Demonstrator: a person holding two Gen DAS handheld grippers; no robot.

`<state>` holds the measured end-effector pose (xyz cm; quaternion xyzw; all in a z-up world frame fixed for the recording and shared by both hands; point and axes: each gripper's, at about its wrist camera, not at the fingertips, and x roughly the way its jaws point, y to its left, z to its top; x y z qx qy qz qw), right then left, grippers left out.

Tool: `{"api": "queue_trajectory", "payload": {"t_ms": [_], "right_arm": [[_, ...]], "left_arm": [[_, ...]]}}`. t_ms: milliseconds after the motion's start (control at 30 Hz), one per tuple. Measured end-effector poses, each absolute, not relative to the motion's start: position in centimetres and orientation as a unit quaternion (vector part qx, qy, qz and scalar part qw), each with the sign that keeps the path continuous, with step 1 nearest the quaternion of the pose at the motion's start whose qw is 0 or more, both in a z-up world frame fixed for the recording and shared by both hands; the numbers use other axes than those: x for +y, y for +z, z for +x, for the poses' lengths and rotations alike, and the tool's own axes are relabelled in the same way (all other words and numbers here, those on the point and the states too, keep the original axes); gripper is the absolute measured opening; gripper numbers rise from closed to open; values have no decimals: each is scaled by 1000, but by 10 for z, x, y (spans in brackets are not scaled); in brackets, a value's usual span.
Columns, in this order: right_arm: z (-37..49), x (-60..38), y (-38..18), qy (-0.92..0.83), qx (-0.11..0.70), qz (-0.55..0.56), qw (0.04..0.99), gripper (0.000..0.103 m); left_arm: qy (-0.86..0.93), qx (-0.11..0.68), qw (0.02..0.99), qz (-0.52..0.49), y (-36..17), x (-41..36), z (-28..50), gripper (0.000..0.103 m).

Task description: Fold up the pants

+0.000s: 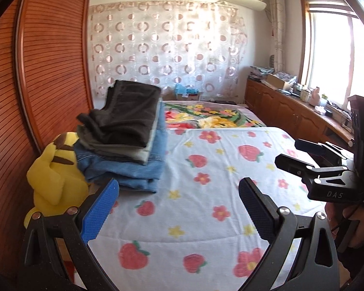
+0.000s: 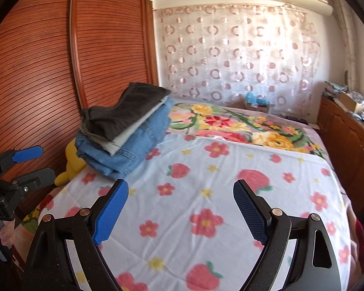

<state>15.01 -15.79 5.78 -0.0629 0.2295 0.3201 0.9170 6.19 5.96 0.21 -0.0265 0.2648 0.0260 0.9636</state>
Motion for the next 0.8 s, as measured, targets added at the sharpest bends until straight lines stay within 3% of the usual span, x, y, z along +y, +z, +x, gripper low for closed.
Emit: {"api": "queue_trajectory", "payload": {"t_ms": [800], "right_arm": [[91,-233,87,214,202,-22,956,89]], "left_arm": [[-56,247,967,11,42,-52,73,99]]}}
